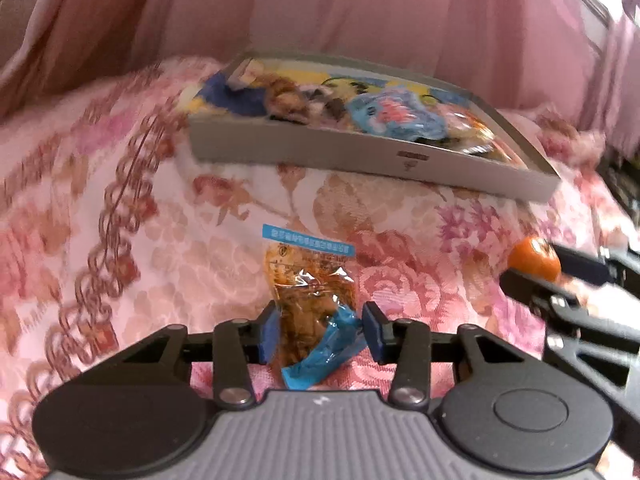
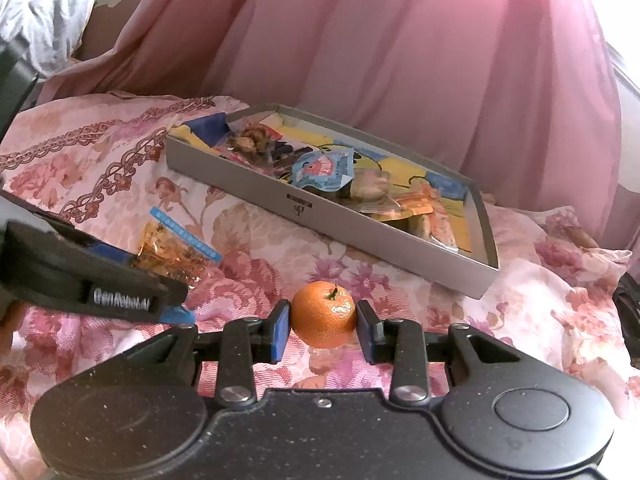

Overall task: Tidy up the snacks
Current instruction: 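Lift the fish snack bag and mandarin orange and carry them toward the tray, then lower both items into the grey tray and open both tools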

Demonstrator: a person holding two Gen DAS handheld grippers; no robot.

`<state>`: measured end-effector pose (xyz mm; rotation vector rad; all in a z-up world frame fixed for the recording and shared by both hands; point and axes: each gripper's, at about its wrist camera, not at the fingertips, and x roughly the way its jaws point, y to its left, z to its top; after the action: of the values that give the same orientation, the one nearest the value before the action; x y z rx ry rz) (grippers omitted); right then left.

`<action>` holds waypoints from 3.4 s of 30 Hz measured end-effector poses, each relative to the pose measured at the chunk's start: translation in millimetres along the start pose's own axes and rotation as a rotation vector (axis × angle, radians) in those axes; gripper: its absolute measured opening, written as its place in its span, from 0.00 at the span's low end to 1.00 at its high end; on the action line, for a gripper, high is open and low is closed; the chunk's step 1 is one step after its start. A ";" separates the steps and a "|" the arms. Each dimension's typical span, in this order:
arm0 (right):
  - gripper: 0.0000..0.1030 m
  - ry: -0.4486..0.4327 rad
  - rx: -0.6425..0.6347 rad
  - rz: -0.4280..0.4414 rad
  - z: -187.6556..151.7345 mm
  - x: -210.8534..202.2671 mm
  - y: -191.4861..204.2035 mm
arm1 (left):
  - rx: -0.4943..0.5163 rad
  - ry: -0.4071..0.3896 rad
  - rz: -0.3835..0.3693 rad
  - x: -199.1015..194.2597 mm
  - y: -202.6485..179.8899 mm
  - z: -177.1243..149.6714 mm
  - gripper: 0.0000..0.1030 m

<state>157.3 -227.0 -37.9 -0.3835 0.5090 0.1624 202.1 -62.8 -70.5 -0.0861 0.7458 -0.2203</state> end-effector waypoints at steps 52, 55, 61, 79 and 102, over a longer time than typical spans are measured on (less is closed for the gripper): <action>0.36 -0.076 0.068 -0.061 5.6 -3.1 -20.9 | 0.009 -0.096 -0.125 -26.8 -21.7 3.6 0.24; 0.35 -0.107 0.105 -0.062 8.5 -1.9 -29.7 | -0.007 -0.132 -0.138 -35.7 -22.4 18.8 0.24; 0.36 -0.205 0.146 -0.075 17.4 12.1 -43.3 | -0.003 -0.230 -0.108 -36.3 -25.6 73.2 0.25; 0.36 -0.186 0.218 -0.085 34.5 75.5 -67.8 | -0.098 -0.142 -0.125 41.0 -21.3 138.6 0.25; 0.60 -0.214 0.241 -0.114 41.1 68.2 -72.1 | -0.052 -0.143 0.023 35.9 -19.7 130.4 0.81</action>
<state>252.0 -272.9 -16.2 -0.1558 0.2898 0.0301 313.2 -90.2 4.2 -0.1412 0.6100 -0.1714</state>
